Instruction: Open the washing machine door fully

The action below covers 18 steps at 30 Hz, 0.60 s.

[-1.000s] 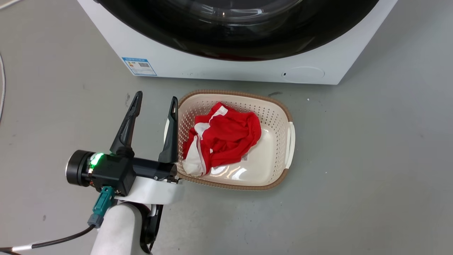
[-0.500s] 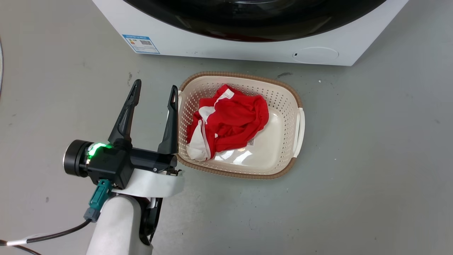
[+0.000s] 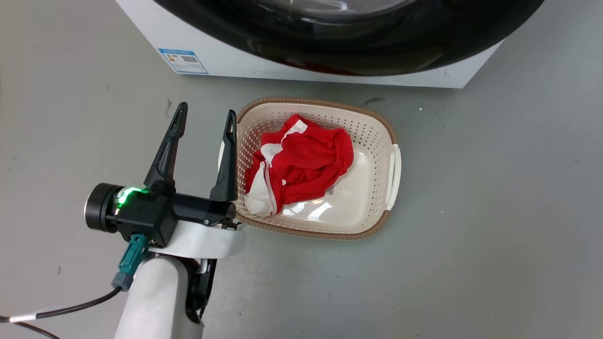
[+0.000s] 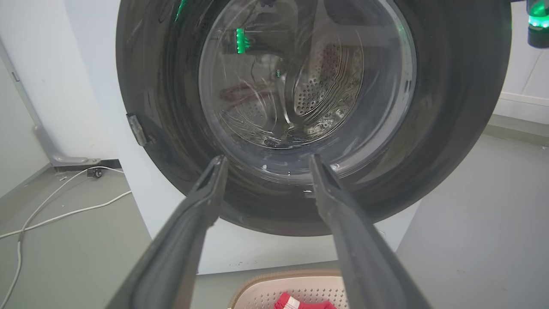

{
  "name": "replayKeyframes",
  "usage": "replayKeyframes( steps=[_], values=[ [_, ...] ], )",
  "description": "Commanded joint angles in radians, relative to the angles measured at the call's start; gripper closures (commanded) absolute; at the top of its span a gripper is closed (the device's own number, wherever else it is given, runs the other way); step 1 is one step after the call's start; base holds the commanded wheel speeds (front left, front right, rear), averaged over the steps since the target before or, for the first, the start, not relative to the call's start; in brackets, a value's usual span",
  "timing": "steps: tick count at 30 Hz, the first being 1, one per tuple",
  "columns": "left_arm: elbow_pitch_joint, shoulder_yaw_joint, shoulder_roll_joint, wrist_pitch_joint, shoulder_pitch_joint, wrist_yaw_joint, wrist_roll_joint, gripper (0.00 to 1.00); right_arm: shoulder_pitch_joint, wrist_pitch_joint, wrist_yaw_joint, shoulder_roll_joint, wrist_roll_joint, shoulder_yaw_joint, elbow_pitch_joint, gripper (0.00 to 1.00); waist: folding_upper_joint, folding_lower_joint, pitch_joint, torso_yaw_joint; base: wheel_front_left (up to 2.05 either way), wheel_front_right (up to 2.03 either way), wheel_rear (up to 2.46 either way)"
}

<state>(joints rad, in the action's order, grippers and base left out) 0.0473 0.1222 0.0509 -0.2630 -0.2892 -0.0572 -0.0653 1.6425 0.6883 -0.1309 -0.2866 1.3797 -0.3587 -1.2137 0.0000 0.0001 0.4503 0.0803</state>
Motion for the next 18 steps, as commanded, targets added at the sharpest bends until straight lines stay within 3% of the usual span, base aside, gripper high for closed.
replayKeyframes(
  steps=[1, 7, 18],
  values=[
    [-0.002, -0.002, -0.001, -0.003, -0.007, 0.005, -0.003, 0.00, -0.026, 0.022, 0.000, 0.008, 0.009, 0.001, 0.008, 1.00, 0.0000, -0.0001, -0.008, -0.005, 0.00, 0.00, 0.00],
    [-0.010, -0.010, -0.001, -0.003, 0.008, 0.008, 0.001, 0.00, -0.097, 0.139, 0.000, 0.020, 0.059, 0.019, 0.067, 1.00, 0.0000, -0.0001, -0.045, -0.019, 0.00, 0.00, 0.00],
    [-0.037, -0.028, -0.001, -0.003, 0.073, 0.020, 0.010, 0.00, -0.297, 0.246, 0.000, 0.048, 0.105, 0.018, 0.212, 1.00, 0.0000, -0.0001, -0.158, -0.046, 0.00, 0.00, 0.00]
  ],
)
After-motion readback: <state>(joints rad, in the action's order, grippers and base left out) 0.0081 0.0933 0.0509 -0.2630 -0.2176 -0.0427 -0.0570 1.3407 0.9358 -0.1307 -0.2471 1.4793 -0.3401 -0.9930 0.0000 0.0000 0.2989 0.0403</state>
